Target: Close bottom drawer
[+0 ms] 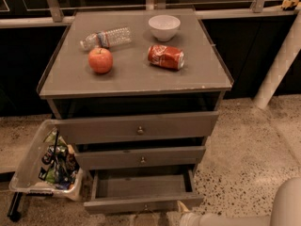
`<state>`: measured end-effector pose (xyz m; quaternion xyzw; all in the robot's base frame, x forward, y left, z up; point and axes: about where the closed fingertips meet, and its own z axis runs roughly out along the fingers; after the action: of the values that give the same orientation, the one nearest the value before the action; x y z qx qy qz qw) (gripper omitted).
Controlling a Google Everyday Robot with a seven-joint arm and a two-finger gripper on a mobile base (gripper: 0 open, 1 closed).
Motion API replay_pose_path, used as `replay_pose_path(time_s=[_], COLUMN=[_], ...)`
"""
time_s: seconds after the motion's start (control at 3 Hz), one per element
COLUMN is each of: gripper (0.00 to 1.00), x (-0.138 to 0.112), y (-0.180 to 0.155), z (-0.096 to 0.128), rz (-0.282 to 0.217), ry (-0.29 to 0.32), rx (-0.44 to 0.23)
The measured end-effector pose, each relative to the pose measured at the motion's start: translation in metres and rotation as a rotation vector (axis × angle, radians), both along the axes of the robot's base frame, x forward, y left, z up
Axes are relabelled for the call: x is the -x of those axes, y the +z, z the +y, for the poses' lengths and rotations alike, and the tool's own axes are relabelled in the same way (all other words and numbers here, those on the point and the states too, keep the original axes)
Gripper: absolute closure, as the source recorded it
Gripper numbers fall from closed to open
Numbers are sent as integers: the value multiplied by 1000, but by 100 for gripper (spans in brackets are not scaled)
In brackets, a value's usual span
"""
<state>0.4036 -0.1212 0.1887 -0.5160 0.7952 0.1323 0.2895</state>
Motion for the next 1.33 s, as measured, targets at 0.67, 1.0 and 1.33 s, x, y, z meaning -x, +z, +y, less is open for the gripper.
replay_pose_path(time_s=[0.67, 1.0, 1.33], gripper=[18, 41, 65], x=[2, -17, -61], y=[-7, -22, -32], z=[-1, -12, -28], rz=[25, 48, 34], ry=[-12, -40, -70], rx=[12, 52, 113])
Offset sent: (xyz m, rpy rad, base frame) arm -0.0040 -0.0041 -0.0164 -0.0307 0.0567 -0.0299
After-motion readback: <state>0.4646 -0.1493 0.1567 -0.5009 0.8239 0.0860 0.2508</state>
